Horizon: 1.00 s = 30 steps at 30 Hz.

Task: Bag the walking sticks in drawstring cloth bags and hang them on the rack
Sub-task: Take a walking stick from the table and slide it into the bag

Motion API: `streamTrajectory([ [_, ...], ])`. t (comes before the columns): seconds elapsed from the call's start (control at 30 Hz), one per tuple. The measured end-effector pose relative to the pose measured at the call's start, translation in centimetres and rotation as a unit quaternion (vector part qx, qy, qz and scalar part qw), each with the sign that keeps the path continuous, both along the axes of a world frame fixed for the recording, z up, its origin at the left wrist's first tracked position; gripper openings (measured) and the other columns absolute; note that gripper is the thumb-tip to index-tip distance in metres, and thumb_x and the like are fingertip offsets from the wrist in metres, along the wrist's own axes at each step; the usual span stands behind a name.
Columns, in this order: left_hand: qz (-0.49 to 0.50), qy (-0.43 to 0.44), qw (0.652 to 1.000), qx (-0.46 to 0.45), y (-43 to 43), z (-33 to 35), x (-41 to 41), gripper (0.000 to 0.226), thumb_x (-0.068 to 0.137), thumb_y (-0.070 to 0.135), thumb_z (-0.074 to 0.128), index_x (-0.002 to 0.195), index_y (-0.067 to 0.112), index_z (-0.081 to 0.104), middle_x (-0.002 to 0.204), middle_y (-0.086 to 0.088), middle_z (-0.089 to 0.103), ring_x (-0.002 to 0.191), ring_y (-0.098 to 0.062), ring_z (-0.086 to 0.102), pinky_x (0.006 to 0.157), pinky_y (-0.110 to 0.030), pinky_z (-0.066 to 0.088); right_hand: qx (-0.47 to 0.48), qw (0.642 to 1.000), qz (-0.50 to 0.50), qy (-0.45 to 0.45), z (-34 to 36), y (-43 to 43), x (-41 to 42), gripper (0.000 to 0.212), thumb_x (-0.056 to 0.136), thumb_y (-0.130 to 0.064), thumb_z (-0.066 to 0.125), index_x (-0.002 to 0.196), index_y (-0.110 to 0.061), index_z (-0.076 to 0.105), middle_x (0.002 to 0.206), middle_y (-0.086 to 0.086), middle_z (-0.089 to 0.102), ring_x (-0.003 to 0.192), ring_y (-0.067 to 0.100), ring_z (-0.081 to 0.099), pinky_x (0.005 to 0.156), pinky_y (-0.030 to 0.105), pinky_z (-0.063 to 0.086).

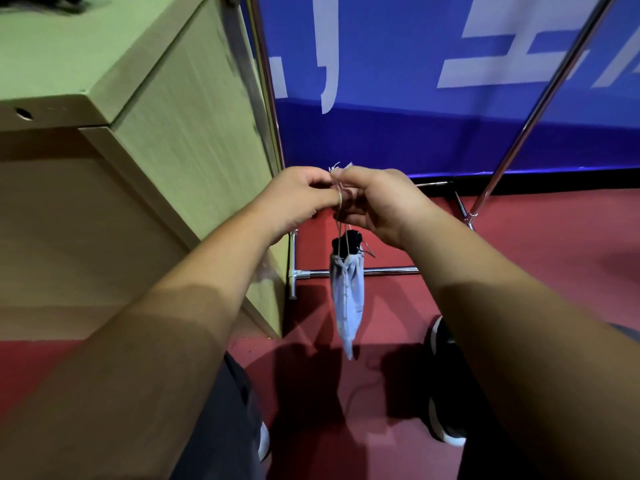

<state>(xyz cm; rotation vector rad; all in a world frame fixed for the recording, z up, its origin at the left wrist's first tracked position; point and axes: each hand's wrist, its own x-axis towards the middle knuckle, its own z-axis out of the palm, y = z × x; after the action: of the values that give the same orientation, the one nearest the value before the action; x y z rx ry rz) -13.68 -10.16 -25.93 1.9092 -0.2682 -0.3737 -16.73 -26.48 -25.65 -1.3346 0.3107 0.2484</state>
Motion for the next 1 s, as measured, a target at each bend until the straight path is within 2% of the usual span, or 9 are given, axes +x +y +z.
streamTrajectory([
  [0.1, -0.024, 0.015, 1.000, -0.001, 0.2, 0.6, 0.1, 0.025, 0.086, 0.007, 0.068, 0.103, 0.021, 0.080, 0.088, 0.000, 0.074, 0.083, -0.015, 0.060, 0.072, -0.029, 0.046, -0.027, 0.999, -0.018, -0.009, 0.0, 0.3, 0.0, 0.013, 0.092, -0.009, 0.071, 0.098, 0.000, 0.078, 0.076, 0.007, 0.074, 0.068, 0.021, 0.067, 0.096, 0.051, 0.063],
  [0.23, 0.019, 0.030, 0.999, 0.015, 0.5, 0.7, 0.4, 0.049, 0.082, -0.007, 0.052, 0.110, 0.025, 0.076, 0.099, 0.008, 0.080, 0.095, -0.013, 0.067, 0.084, -0.036, 0.051, -0.031, 0.999, -0.016, -0.029, 0.8, 0.5, -0.2, 0.008, 0.097, -0.006, 0.067, 0.091, -0.006, 0.071, 0.057, -0.002, 0.063, 0.055, 0.015, 0.051, 0.066, 0.036, 0.054],
  [0.33, 0.012, -0.003, 1.000, 0.003, 1.1, -0.4, 0.4, 0.057, 0.075, -0.004, 0.060, 0.120, 0.029, 0.069, 0.110, 0.002, 0.077, 0.100, -0.016, 0.068, 0.088, -0.041, 0.052, -0.056, 0.996, 0.028, -0.062, 0.8, 0.5, -0.5, 0.008, 0.094, -0.012, 0.073, 0.089, -0.006, 0.072, 0.070, 0.013, 0.056, 0.054, 0.018, 0.043, 0.057, 0.033, 0.037],
  [0.43, -0.018, -0.017, 1.000, -0.006, 1.3, -0.8, 0.0, 0.068, 0.071, 0.002, 0.062, 0.135, 0.025, 0.063, 0.129, -0.004, 0.073, 0.117, -0.012, 0.067, 0.101, -0.032, 0.054, -0.057, 0.993, 0.069, -0.080, 1.1, 0.8, -1.3, 0.011, 0.098, -0.015, 0.072, 0.094, -0.005, 0.071, 0.084, 0.018, 0.058, 0.055, 0.015, 0.043, 0.056, 0.032, 0.036],
  [0.5, -0.017, -0.021, 1.000, 0.004, 1.1, -0.8, -0.5, 0.052, 0.075, 0.006, 0.064, 0.125, 0.020, 0.070, 0.121, -0.008, 0.076, 0.106, -0.013, 0.069, 0.097, -0.036, 0.055, -0.073, 0.990, 0.075, -0.095, 1.8, 1.0, -2.0, 0.009, 0.098, -0.011, 0.071, 0.094, -0.004, 0.070, 0.073, 0.015, 0.055, 0.052, 0.014, 0.043, 0.053, 0.029, 0.035],
  [0.6, 0.013, -0.016, 1.000, -0.006, 0.8, -0.2, -2.0, 0.007, 0.094, 0.010, 0.074, 0.097, 0.017, 0.075, 0.091, -0.009, 0.078, 0.081, -0.014, 0.067, 0.085, -0.044, 0.054, -0.119, 0.985, 0.040, -0.115, 2.9, 0.5, -3.3, 0.010, 0.095, -0.002, 0.069, 0.087, -0.008, 0.067, 0.057, 0.001, 0.060, 0.044, 0.010, 0.049, 0.047, 0.023, 0.038],
  [0.67, 0.049, -0.022, 0.998, -0.013, 0.6, 0.8, -3.7, 0.018, 0.100, 0.014, 0.072, 0.084, 0.019, 0.072, 0.077, 0.000, 0.075, 0.070, -0.013, 0.064, 0.074, -0.034, 0.051, -0.166, 0.977, 0.010, -0.130, 3.6, 0.0, -4.7, 0.015, 0.093, -0.003, 0.070, 0.081, -0.012, 0.069, 0.060, -0.001, 0.066, 0.046, 0.006, 0.053, 0.048, 0.022, 0.041],
  [0.77, 0.087, -0.030, 0.995, -0.025, 0.5, 2.2, -6.7, 0.014, 0.103, 0.014, 0.067, 0.092, 0.019, 0.075, 0.080, -0.001, 0.075, 0.069, -0.009, 0.067, 0.068, -0.030, 0.053, -0.253, 0.954, -0.014, -0.162, 4.2, -0.4, -6.8, 0.015, 0.093, -0.010, 0.074, 0.080, -0.017, 0.071, 0.068, -0.007, 0.069, 0.051, -0.003, 0.052, 0.055, 0.014, 0.040],
  [1.0, 0.125, -0.123, 0.984, 0.009, 1.1, 6.8, -11.0, 0.010, 0.095, 0.032, 0.073, 0.087, 0.034, 0.079, 0.078, 0.008, 0.079, 0.070, -0.009, 0.068, 0.077, -0.044, 0.061, -0.422, 0.879, 0.015, -0.223, 8.5, -0.9, -11.2, 0.009, 0.094, -0.027, 0.075, 0.088, -0.022, 0.071, 0.076, -0.007, 0.069, 0.064, 0.004, 0.056, 0.060, 0.020, 0.043],
])
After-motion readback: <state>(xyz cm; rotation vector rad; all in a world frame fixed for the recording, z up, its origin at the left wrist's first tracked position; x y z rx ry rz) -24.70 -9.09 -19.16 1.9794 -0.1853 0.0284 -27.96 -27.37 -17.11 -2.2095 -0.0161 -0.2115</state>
